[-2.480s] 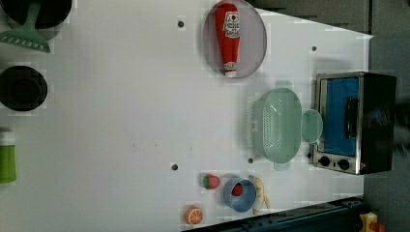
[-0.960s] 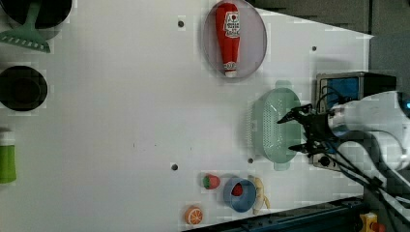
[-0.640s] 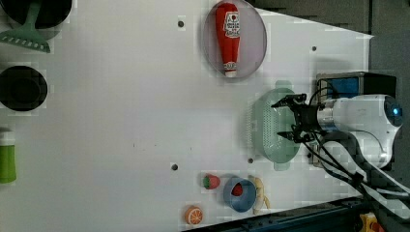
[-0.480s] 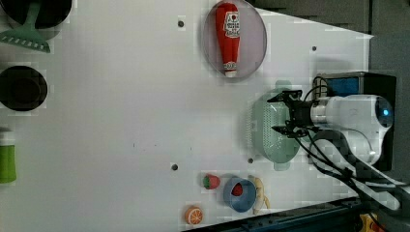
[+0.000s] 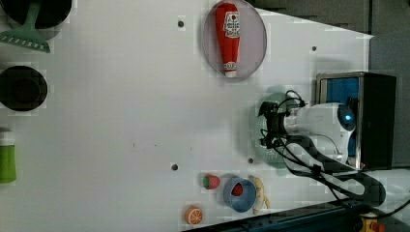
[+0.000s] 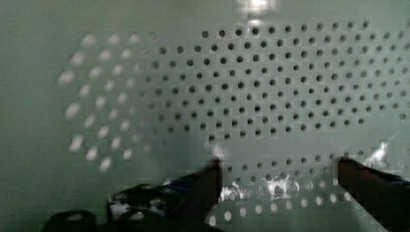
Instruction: Drag strainer right to left.
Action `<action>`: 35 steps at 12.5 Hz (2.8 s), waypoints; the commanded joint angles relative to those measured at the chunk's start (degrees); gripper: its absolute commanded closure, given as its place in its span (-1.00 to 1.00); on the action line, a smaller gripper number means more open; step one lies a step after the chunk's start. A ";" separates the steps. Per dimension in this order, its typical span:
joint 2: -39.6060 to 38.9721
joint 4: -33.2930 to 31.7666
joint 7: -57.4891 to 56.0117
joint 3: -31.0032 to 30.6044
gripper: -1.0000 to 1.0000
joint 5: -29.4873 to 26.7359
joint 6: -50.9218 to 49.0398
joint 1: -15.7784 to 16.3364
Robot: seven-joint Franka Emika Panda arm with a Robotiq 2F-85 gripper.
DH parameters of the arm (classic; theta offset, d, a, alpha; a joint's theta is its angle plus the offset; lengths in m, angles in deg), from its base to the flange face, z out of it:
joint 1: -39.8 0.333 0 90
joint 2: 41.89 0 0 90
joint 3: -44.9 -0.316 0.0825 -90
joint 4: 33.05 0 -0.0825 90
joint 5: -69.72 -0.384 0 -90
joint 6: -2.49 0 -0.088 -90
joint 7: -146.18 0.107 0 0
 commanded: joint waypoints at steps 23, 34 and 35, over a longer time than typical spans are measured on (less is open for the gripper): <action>-4.09 12.72 23.99 -5.27 -1.00 -7.97 -4.25 23.78; -9.96 23.22 32.48 -5.29 -1.00 -9.69 -6.73 32.14; -10.46 23.95 32.49 -5.29 -1.00 -10.36 -6.76 32.73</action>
